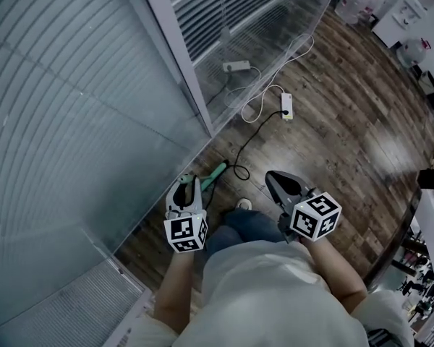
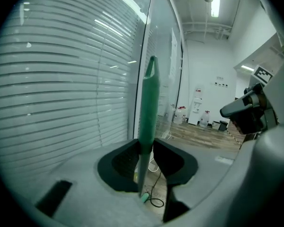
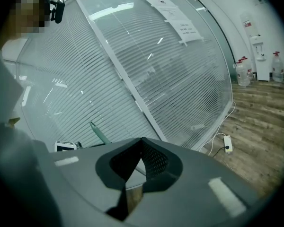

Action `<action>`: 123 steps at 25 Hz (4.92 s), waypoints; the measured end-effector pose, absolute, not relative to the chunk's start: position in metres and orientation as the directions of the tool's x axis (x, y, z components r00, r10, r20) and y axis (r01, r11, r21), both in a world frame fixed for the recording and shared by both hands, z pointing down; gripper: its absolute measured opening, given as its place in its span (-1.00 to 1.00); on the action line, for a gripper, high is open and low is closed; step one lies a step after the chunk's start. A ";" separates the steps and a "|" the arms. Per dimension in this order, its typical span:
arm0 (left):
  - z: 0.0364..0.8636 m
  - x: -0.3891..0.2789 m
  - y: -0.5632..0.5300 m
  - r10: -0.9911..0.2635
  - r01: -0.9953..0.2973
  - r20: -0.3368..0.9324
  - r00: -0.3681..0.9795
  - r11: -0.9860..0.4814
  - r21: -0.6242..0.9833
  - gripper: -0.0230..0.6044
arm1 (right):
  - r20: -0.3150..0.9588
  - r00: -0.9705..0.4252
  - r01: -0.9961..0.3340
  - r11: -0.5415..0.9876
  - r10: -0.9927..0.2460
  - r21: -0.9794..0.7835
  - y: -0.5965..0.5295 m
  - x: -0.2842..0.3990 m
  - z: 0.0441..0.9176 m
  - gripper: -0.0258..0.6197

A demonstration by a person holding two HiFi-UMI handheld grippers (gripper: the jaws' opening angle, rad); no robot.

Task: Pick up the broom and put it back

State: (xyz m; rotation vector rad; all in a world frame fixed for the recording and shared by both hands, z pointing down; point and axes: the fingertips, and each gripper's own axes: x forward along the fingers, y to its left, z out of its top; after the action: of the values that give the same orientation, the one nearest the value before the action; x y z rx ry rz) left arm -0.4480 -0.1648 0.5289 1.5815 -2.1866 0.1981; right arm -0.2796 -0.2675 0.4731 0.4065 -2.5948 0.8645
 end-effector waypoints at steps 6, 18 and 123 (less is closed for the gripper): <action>0.562 -0.463 -0.182 -0.855 -0.931 0.447 -0.262 0.345 0.115 -0.61 | 0.430 -0.889 -0.389 0.757 -0.159 -0.524 -0.281 -0.287 0.486 -0.90; 0.615 -0.483 -0.208 -0.822 -0.924 0.495 -0.280 0.371 0.093 -0.61 | 0.454 -0.872 -0.435 0.712 -0.182 -0.551 -0.289 -0.276 0.514 -0.90; 0.585 -0.492 -0.267 -0.811 -0.827 0.515 -0.279 0.476 0.300 -0.93 | 0.419 -0.889 -0.411 0.733 -0.188 -0.543 -0.290 -0.316 0.506 -0.90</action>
State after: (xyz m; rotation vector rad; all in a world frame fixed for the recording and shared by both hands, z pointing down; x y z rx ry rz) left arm -0.4918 -0.2666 0.5854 1.3498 -2.1085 0.0344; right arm -0.3159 -0.2904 0.5058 0.4642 -2.5993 0.9289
